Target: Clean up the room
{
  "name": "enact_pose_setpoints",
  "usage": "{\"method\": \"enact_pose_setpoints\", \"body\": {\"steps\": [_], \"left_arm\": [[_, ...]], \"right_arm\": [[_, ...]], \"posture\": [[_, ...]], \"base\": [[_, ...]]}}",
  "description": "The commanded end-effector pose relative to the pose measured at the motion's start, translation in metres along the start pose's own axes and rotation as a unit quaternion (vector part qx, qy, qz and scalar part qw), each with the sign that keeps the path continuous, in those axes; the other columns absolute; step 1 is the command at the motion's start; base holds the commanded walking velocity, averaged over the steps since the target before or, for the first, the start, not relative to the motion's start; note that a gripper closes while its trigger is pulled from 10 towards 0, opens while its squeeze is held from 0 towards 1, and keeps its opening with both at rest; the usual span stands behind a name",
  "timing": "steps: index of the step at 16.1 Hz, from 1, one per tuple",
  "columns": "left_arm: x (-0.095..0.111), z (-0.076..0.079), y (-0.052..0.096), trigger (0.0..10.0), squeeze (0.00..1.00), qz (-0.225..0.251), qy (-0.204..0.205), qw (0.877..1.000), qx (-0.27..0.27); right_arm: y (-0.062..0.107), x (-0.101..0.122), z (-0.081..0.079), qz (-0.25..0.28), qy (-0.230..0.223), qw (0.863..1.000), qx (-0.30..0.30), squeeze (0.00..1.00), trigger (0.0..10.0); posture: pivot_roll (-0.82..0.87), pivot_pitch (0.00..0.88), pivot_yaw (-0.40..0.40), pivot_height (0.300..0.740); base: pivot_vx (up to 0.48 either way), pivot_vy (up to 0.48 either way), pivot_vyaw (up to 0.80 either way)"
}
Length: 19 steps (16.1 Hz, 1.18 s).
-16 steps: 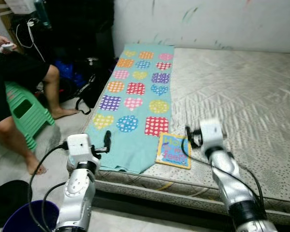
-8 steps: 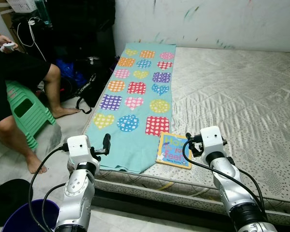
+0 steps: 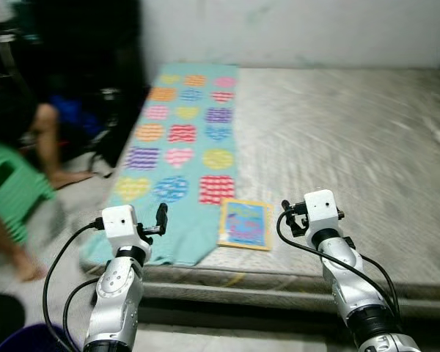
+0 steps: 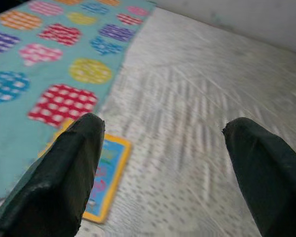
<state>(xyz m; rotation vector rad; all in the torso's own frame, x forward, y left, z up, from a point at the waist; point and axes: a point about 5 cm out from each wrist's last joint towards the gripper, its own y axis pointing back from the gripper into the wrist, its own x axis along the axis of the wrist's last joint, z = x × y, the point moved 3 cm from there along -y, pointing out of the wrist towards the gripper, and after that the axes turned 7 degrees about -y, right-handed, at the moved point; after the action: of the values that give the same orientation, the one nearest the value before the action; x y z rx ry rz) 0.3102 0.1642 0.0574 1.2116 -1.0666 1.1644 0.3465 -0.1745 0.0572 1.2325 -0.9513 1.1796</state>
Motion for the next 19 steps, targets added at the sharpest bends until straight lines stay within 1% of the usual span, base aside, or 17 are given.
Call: {"method": "enact_pose_setpoints", "body": {"steps": [1,5,7,9,19], "left_arm": [[0.0012,-0.0007,-0.0015,10.0,0.00,-0.001,-0.006,1.000,-0.002],[0.0018,-0.0007,-0.0018,10.0,0.00,0.000,-0.006,1.000,-0.001],[0.0020,-0.0006,-0.0018,10.0,0.00,0.000,-0.007,1.000,-0.002],[0.0026,-0.0005,-0.0019,10.0,0.00,0.002,-0.009,1.000,-0.002],[0.0026,-0.0005,-0.0019,10.0,0.00,0.002,-0.009,1.000,-0.002]], "right_arm": [[-0.0005,0.0017,0.0016,0.005,-0.004,1.000,-0.005,0.00,10.0],[0.0001,0.0018,0.0029,0.008,-0.007,1.000,-0.007,0.00,10.0],[-0.0002,0.0030,0.0020,0.010,-0.001,1.000,-0.006,0.00,10.0],[-0.0005,0.0051,0.0004,0.015,-0.007,1.000,-0.004,0.00,10.0],[-0.0005,0.0051,0.0004,0.015,-0.007,1.000,-0.004,0.00,10.0]], "posture": [[-0.06,0.000,0.041,0.740],[-0.07,0.000,0.041,0.740],[-0.07,0.000,0.042,0.740],[-0.07,0.000,0.042,0.740],[-0.07,0.000,0.042,0.740]], "base": [[0.000,0.000,-0.80],[0.000,0.000,-0.74],[0.000,0.000,0.00],[0.000,0.000,0.00],[0.000,0.000,0.00]]}}
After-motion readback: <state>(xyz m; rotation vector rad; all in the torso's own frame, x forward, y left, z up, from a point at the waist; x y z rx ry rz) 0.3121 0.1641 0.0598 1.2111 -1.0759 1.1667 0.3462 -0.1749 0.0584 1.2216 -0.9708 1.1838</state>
